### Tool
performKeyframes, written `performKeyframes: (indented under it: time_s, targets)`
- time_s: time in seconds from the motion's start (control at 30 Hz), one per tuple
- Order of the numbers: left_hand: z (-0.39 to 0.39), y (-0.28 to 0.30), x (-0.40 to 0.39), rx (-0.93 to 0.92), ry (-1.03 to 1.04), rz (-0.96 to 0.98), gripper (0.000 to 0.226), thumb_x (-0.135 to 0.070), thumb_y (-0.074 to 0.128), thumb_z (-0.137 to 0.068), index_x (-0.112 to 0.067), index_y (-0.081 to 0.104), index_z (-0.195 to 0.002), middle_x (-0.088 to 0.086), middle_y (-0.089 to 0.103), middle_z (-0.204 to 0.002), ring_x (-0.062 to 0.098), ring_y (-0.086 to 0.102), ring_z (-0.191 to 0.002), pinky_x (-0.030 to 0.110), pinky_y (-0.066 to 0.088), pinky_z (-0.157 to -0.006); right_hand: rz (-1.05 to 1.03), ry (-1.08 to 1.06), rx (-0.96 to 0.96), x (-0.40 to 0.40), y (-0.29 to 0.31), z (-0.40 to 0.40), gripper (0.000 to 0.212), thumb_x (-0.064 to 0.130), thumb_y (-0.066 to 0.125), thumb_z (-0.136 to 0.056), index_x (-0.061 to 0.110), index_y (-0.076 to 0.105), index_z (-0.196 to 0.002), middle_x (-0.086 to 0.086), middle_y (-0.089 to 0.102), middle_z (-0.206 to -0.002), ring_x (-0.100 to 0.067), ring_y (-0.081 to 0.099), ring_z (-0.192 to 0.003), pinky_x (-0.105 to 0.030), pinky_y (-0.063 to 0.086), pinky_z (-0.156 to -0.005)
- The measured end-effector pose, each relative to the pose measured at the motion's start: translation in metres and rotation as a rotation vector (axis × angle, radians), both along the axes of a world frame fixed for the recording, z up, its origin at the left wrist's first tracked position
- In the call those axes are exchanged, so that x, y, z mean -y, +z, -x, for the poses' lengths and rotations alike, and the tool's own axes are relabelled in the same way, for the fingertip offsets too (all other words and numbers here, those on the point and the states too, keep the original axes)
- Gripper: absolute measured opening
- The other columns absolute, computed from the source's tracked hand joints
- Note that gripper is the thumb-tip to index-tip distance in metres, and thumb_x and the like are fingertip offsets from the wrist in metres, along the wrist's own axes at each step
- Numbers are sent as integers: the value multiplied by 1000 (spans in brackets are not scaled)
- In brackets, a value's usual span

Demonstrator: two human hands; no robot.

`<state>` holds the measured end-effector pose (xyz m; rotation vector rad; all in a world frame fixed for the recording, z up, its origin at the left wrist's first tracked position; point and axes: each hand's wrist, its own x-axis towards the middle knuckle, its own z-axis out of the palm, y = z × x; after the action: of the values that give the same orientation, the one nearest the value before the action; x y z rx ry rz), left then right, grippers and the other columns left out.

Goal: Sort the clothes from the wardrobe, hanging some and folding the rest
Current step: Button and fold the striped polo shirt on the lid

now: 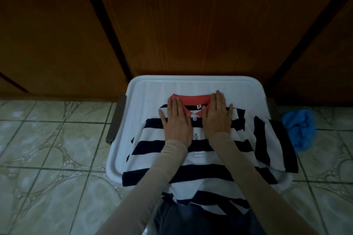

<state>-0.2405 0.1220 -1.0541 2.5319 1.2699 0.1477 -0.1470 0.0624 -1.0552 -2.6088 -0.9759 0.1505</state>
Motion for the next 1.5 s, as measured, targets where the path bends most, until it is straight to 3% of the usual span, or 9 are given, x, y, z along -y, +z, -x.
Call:
performKeyframes:
  time_s: [0.07,0.17,0.37,0.6,0.73,0.87,1.0,1.2,1.5]
  targets:
    - [0,-7,1,-98,-23,-58,76,-41,-24,-79,-10,-13,-148,3,-16,-157,15,-16,-144,41,-19,-108,86,41,35,2,-4,-1,58,35,20,-102,6,1,-149,-9,-6,-158,-20,-5,-146,-41,-8,-115]
    - [-3,-14,-5,-130,-37,-86,78,-40,-28,-75,-10,-17,-146,1,-20,-156,14,-19,-143,41,-21,-107,163,100,85,2,-8,-8,61,39,16,-101,7,-3,-149,-9,-10,-157,-19,-8,-145,-40,-8,-115]
    - [-16,3,-26,-174,-124,76,57,-34,10,-102,-10,-18,-146,2,-22,-155,15,-20,-143,43,-16,-112,233,214,58,-6,-2,-32,62,43,11,-100,8,-4,-149,-6,-11,-157,-16,-11,-145,-40,-11,-115]
    - [35,29,-41,437,-15,335,56,6,38,-93,-7,26,-146,14,33,-148,26,30,-138,28,20,-113,239,252,-6,-1,22,-14,57,20,36,-100,13,10,-150,-8,-11,-157,-21,-12,-145,-54,-4,-114]
    - [68,41,-58,217,195,235,47,-1,43,-91,-7,40,-138,17,47,-136,32,40,-127,36,34,-105,78,323,-33,-1,36,24,49,8,48,-92,17,36,-139,-7,16,-153,-24,12,-142,-45,13,-117]
    - [93,58,-58,-81,214,397,29,-30,48,-95,-7,54,-112,13,59,-111,30,57,-105,36,45,-87,-78,429,-221,-5,50,66,20,7,52,-88,12,62,-105,-5,55,-114,-23,52,-107,-31,43,-89]
    - [101,69,-56,-141,192,535,36,-34,56,-91,-10,47,-67,5,50,-68,17,49,-61,26,37,-55,98,479,-444,-5,65,107,19,35,58,-88,17,60,-93,-2,60,-84,-22,58,-83,-30,44,-70]
    - [108,88,-58,305,208,734,48,-18,62,-90,-14,32,-53,4,34,-52,16,34,-50,27,27,-52,140,385,-319,-1,69,140,70,70,58,-74,19,48,-121,-3,61,-115,-24,58,-108,-32,44,-82]
    - [108,128,-65,547,185,516,35,-24,71,-82,-11,55,-54,3,55,-59,16,51,-60,28,41,-67,-239,314,-466,-6,89,131,14,19,58,-91,12,48,-84,1,47,-66,-18,46,-71,-28,40,-70]
